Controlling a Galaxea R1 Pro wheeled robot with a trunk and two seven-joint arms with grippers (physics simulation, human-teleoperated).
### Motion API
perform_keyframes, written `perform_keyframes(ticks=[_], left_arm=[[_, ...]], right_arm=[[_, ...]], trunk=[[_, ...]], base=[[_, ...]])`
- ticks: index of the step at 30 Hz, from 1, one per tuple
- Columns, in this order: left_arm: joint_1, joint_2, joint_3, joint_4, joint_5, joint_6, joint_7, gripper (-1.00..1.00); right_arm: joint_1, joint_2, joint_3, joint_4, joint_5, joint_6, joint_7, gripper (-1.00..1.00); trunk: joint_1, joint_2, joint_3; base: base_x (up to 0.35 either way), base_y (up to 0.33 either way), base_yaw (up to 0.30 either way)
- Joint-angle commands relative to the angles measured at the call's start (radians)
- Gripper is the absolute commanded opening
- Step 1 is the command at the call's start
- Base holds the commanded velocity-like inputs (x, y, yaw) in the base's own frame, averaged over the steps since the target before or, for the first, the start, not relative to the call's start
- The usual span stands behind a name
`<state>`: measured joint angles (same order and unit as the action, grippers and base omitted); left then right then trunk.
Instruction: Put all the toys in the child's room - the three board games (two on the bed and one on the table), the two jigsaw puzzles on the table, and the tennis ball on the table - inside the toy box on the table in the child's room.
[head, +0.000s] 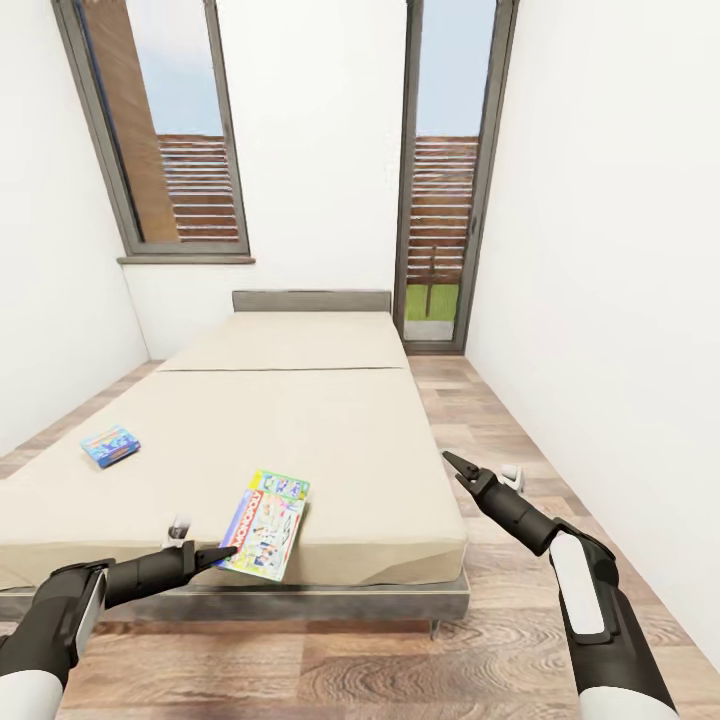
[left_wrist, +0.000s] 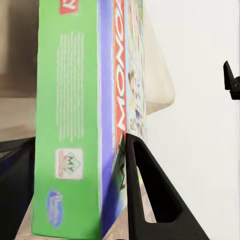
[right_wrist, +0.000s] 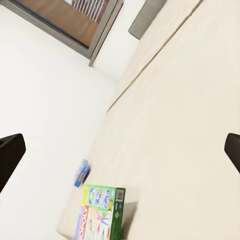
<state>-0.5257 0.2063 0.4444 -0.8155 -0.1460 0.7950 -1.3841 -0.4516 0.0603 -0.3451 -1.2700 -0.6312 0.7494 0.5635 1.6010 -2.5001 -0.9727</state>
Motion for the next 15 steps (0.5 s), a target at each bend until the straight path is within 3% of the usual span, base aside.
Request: perform_keyframes(ticks=[1, 15], left_arm=[[-0.001, -0.001, 0.003, -0.001, -0.012, 0.009, -0.011, -1.00], [-0.001, 0.000, -0.003, -0.001, -0.014, 0.010, -0.015, -1.00]], right_arm=[[-0.001, 0.001, -0.003, 0.000, -0.001, 0.007, 0.002, 1.00], [-0.001, 0.001, -0.003, 0.000, -0.001, 0.007, 0.003, 1.00]], trunk=[[-0.001, 0.000, 0.003], [-0.051, 0.091, 0.048]], base=[[0.000, 0.000, 0.000], [0.000, 0.000, 0.000]])
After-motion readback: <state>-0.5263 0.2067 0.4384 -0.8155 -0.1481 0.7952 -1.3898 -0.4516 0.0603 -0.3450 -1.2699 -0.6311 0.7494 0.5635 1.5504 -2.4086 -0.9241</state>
